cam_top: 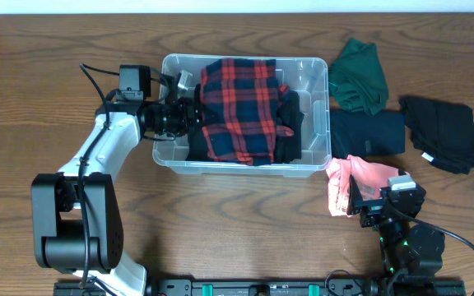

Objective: Pack container
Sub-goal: 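Grasp the red plaid shirt with the left gripper and carry it over the container, then lay the plaid shirt on the pants, open the left gripper, withdraw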

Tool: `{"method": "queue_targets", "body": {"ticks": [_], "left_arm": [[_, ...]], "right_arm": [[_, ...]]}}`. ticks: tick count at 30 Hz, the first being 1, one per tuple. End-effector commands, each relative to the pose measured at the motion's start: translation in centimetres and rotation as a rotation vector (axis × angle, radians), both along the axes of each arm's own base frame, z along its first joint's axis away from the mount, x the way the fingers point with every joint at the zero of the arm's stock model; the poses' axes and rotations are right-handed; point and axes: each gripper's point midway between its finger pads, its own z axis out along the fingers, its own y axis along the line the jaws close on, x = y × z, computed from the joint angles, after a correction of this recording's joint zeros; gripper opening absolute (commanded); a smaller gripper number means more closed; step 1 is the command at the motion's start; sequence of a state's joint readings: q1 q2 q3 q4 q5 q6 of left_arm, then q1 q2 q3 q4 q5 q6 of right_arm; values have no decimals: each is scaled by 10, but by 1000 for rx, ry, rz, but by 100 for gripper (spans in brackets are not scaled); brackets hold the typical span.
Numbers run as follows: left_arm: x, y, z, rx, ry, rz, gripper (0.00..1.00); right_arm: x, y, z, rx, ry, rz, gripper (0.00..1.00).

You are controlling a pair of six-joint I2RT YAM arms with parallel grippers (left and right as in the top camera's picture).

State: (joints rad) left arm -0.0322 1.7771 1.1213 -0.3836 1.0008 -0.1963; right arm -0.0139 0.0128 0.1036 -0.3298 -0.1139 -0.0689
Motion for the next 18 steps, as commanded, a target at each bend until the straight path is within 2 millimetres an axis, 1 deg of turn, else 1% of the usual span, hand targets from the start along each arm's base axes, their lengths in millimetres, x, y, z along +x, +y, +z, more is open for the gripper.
{"method": "queue_targets", "body": {"ticks": [1,7,11,13,14,15,16,18], "left_arm": [[6,22,-19,176,-47,26,6],[9,52,-42,382,-10,109,6],[12,63,-45,450,-16,138,6],[13,63,-40,446,-25,145,7],[15,63,-36,440,-25,158,10],[16,61,-30,422,-30,164,15],[17,56,-21,390,-47,154,22],[19,47,2,330,-92,144,34]], "right_arm": [[0,1,-1,11,3,0,99],[0,1,-1,11,3,0,99],[0,1,-1,11,3,0,99],[0,1,-1,11,3,0,99],[0,1,-1,11,3,0,99],[0,1,-1,11,3,0,99],[0,1,-1,11,3,0,99],[0,1,-1,11,3,0,99]]}}
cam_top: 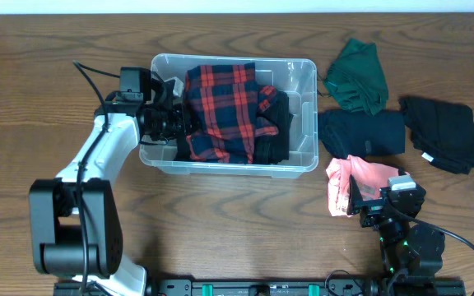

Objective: Pack container
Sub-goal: 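Lay the plaid shirt on the pants, open the left gripper, withdraw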

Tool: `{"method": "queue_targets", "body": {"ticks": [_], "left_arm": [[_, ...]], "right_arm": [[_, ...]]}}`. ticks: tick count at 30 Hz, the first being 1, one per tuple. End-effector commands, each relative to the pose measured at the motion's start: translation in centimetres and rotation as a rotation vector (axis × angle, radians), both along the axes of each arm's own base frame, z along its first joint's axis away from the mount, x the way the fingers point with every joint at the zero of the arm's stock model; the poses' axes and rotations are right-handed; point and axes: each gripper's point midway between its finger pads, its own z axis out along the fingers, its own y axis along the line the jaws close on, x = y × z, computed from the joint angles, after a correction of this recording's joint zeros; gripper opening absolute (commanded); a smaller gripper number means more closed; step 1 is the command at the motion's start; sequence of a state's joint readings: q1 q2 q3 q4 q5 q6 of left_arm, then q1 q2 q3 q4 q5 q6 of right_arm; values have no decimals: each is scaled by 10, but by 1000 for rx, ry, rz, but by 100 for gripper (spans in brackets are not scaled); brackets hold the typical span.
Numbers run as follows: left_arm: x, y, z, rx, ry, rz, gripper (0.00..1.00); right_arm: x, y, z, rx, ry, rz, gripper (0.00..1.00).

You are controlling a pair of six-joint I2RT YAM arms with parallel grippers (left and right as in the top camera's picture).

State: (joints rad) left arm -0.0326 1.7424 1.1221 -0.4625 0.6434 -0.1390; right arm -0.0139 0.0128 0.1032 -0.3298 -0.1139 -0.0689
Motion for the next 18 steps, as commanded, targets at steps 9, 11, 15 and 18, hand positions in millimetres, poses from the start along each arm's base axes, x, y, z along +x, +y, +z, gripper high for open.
{"method": "queue_targets", "body": {"ticks": [9,11,15,18], "left_arm": [[19,2,144,-42,-374,51,47],[20,-5,156,-49,-425,34,48],[23,-32,159,-62,-469,-29,47],[27,-57,147,-44,-495,-111,48]], "right_arm": [[0,1,-1,11,2,0,99],[0,1,-1,11,2,0,99],[0,1,-1,11,2,0,99],[0,1,-1,11,2,0,99]]}}
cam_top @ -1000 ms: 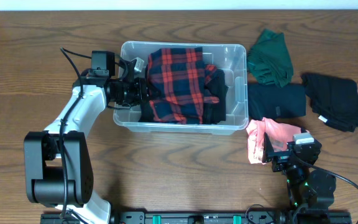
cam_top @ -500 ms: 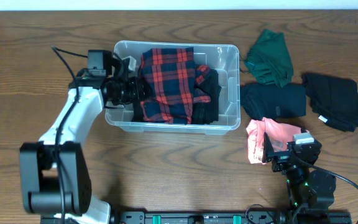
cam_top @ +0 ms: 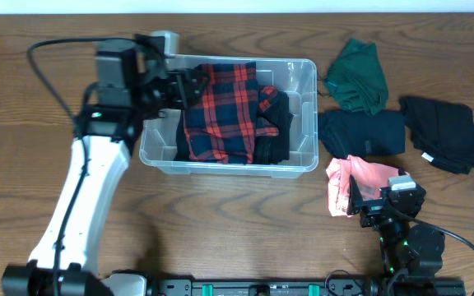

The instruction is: Pack container

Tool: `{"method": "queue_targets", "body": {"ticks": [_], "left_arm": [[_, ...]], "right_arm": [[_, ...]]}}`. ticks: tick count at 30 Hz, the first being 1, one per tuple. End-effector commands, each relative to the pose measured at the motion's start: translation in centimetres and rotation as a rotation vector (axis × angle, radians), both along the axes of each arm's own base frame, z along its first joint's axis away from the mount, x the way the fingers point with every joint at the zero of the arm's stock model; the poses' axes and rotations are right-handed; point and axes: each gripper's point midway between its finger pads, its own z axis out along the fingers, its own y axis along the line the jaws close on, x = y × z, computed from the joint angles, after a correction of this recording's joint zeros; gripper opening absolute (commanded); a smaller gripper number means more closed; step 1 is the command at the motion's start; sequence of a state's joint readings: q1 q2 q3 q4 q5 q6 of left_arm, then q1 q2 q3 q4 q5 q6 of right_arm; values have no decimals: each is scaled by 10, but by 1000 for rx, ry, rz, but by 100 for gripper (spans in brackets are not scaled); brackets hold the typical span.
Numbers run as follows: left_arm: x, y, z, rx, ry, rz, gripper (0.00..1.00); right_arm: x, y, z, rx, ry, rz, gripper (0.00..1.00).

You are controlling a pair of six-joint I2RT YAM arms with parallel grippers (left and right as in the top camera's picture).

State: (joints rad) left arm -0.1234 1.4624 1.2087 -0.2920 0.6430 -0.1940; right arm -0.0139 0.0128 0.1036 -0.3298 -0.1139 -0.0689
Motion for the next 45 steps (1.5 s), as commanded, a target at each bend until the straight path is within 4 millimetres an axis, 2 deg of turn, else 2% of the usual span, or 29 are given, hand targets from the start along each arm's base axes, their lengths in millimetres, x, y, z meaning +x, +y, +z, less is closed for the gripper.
{"method": "queue_targets", "body": {"ticks": [1,3,8,13,16,19,21,23,24,25,28,30,31,33,35,38,41,45], "left_arm": [[7,-26,-30,67,18,-56,47],[11,-34,-54,117,57,-46,47],[10,-60,-135,207,197,-108,51],[5,-56,-207,249,368,-91,52],[-3,-55,-235,261,445,-91,52],[-4,-53,-239,257,470,-78,52],[-1,-56,-226,238,446,-83,52],[2,-63,-201,195,404,-105,52],[6,-67,-177,164,361,-116,52],[8,-68,-164,150,341,-113,52],[12,-71,-97,89,220,-116,52],[10,-65,-43,65,112,-101,53],[9,-60,-25,61,75,-89,53],[5,-40,11,73,3,-24,53],[-1,-10,37,107,-43,76,54],[-14,44,58,173,-63,252,57],[-35,99,64,220,-22,413,58],[-62,154,58,223,77,586,63]], "right_arm": [[0,1,-1,11,3,0,99],[0,1,-1,11,3,0,99],[0,1,-1,11,3,0,99],[0,1,-1,11,3,0,99],[0,1,-1,11,3,0,99],[0,1,-1,11,3,0,99],[0,1,-1,11,3,0,99],[0,1,-1,11,3,1,99],[0,1,-1,11,3,0,99],[0,1,-1,11,3,0,99],[0,1,-1,11,3,0,99],[0,1,-1,11,3,0,99],[0,1,-1,11,3,0,99],[0,1,-1,11,3,0,99],[0,1,-1,11,3,0,99],[0,1,-1,11,3,0,99],[0,1,-1,11,3,0,99],[1,15,13,86,-44,68,99]]}}
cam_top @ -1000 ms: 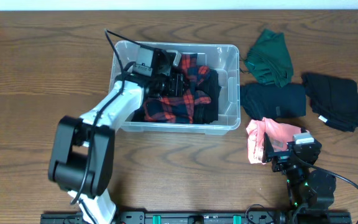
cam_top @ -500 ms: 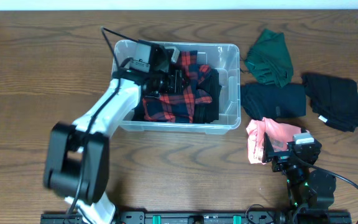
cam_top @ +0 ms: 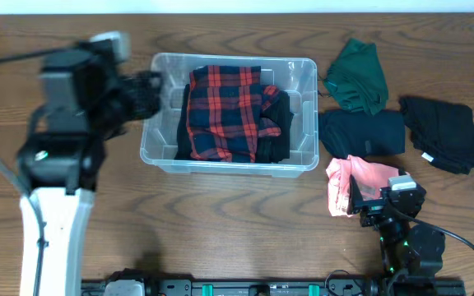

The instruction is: Pack container

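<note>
The clear plastic container (cam_top: 307, 123) stands at the table's middle. A red plaid garment (cam_top: 225, 111) lies spread inside it, over a black garment (cam_top: 276, 131). My left gripper (cam_top: 148, 89) hangs high over the container's left rim, blurred and close to the camera. Nothing is seen in it, and its jaws cannot be made out. My right gripper (cam_top: 359, 201) rests low at the front right, touching a pink garment (cam_top: 348, 177). Its jaws are not readable either.
To the right of the container lie three loose garments: a green one (cam_top: 359, 76), a dark navy one (cam_top: 362, 131) and a black one (cam_top: 440, 131). The left arm's white link (cam_top: 52, 230) crosses the front left.
My left arm has risen and drawn back to the left, from the container's back-left corner to over its left rim. The plaid garment lies in the container, slightly resettled. The right arm is unchanged.
My left gripper was first low at the container's left wall, against the plaid garment. The container then stood a little further left. After that the arm was raised at the back-left corner, and now it is off to the left with the plaid left inside.
</note>
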Tool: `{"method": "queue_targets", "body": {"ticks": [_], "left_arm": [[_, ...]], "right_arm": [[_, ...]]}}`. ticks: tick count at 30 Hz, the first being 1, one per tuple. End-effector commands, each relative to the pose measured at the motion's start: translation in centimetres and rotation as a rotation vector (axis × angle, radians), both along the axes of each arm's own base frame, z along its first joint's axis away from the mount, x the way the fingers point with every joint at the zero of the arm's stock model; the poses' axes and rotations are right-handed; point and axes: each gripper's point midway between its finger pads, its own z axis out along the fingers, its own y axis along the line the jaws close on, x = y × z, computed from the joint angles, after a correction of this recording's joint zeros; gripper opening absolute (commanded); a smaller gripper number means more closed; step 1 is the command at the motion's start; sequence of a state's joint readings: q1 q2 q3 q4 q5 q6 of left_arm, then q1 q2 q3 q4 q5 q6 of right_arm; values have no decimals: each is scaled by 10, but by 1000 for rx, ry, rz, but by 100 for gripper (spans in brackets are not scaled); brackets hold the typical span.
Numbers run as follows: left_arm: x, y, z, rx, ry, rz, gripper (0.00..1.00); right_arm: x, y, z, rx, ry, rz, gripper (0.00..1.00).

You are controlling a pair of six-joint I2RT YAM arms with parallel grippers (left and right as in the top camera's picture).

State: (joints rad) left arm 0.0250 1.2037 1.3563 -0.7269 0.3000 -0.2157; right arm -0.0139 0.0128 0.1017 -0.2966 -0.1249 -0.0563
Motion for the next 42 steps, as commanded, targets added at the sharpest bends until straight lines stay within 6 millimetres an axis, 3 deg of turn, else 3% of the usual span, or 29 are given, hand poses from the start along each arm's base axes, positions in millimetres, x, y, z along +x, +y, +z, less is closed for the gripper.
{"method": "queue_targets", "body": {"ticks": [1,4,5,6,12,20,25,30,31,33,35,37,42], "left_arm": [[-14,54,-10,32,63,201,67],[-27,84,-22,37,130,303,77],[-31,91,-26,34,150,327,83],[-34,97,-29,31,167,345,98],[-42,111,-38,22,211,392,98],[-41,111,-38,22,213,391,98],[-41,111,-38,22,213,391,98],[-41,111,-38,22,213,391,98],[-41,111,-38,22,213,391,98],[-41,111,-38,22,213,391,98],[-41,111,-38,22,213,391,98],[-41,111,-38,22,213,391,98],[-41,111,-38,22,213,391,98]], "right_arm": [[-2,18,6,100,-12,86,99],[-6,32,4,163,16,159,99],[-6,34,7,164,2,171,99],[-6,36,10,177,-4,180,99],[-6,43,24,299,-29,210,99],[9,31,71,312,-56,139,99],[39,21,72,308,117,49,99],[93,12,73,202,297,44,99],[107,17,80,216,312,83,99],[118,36,84,265,370,193,99],[132,42,90,300,403,250,99],[147,24,87,365,443,161,99],[175,-58,72,536,500,-101,99]]}}
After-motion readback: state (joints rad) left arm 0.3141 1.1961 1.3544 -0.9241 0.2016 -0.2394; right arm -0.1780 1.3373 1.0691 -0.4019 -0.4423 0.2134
